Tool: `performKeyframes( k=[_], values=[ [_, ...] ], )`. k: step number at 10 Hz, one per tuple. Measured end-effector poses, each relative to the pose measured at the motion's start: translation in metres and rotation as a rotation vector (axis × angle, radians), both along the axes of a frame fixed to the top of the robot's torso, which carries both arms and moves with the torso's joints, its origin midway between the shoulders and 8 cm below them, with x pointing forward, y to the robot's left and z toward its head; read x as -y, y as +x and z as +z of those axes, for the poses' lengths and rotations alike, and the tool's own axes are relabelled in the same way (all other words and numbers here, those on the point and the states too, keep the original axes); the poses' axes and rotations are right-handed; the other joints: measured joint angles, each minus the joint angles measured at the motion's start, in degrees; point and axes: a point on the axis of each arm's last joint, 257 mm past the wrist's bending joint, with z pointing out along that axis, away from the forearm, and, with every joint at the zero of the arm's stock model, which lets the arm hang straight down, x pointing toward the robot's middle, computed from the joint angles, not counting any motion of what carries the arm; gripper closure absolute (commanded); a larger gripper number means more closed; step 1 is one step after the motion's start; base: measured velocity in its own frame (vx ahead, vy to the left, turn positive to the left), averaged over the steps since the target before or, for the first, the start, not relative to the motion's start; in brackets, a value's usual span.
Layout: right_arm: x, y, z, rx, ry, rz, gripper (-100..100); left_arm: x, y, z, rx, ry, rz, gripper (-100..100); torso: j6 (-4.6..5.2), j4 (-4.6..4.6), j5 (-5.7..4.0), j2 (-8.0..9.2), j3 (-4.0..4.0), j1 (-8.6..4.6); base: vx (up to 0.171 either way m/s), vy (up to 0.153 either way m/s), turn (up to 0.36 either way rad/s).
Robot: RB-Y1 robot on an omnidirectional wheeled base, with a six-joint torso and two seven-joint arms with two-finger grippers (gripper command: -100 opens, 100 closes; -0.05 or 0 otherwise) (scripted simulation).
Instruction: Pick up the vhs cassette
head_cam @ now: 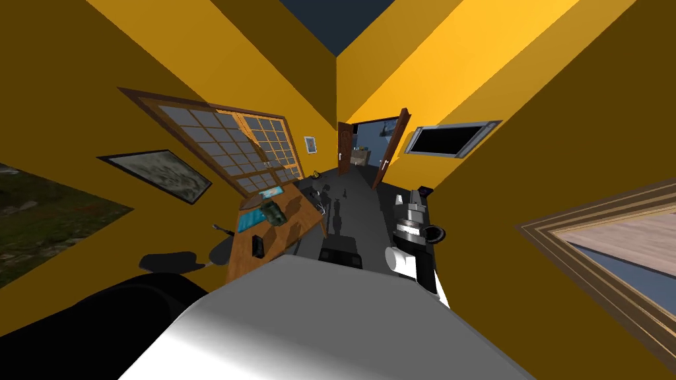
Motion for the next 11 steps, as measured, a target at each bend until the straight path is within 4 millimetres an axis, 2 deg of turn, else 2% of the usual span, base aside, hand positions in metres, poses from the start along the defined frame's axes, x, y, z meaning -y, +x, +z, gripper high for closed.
performKeyframes(
  k=[1,2,4,6,7,8,9,10,11],
  values=[
    [0.000,0.000,0.000,0.000,0.000,0.000,0,-0.015,-0.023,-0.002,-0.055,0.021,0.000,-100,0.01,-0.02,-0.01,-0.11,-0.06,0.04,0.086,0.024,-0.063],
    [0.000,0.000,0.000,0.000,0.000,0.000,0,-0.024,-0.032,-0.005,-0.083,0.030,0.007,-100,-0.05,-0.02,0.01,-0.09,-0.06,0.02,0.086,0.033,-0.143],
    [0.000,0.000,0.000,0.000,0.000,0.000,0,-0.048,-0.072,-0.015,-0.171,0.059,0.016,-100,0.00,-0.03,0.02,-0.14,-0.08,0.08,0.112,0.043,-0.256],
    [0.000,0.000,0.000,0.000,0.000,0.000,0,-0.068,-0.111,-0.015,-0.251,0.086,0.034,-100,-0.05,-0.03,0.02,-0.13,-0.08,0.06,0.064,0.024,-0.044],
    [0.000,0.000,0.000,0.000,0.000,0.000,0,-0.072,-0.115,-0.015,-0.260,0.090,0.035,-100,-0.06,0.00,0.00,0.02,0.00,-0.05,0.047,0.003,-0.152],
    [0.000,0.000,0.000,0.000,0.000,0.000,0,-0.081,-0.128,-0.017,-0.292,0.102,0.039,-100,-0.01,0.01,-0.02,0.03,0.02,-0.07,0.102,0.020,-0.231],
    [0.000,0.000,0.000,0.000,0.000,0.000,0,-0.097,-0.153,-0.014,-0.335,0.119,0.049,-100,-0.02,-0.02,-0.02,-0.10,-0.06,-0.02,0.113,0.047,-0.247],
    [0.000,0.000,0.000,0.000,0.000,0.000,0,-0.105,-0.178,-0.007,-0.379,0.131,0.056,-100,-0.02,-0.04,0.00,-0.16,-0.10,0.05,0.066,0.051,-0.076],
    [0.000,0.000,0.000,0.000,0.000,0.000,0,-0.110,-0.186,-0.010,-0.399,0.141,0.062,-100,-0.05,-0.01,0.03,-0.07,-0.05,0.06,0.060,0.039,-0.118]
  ],
)
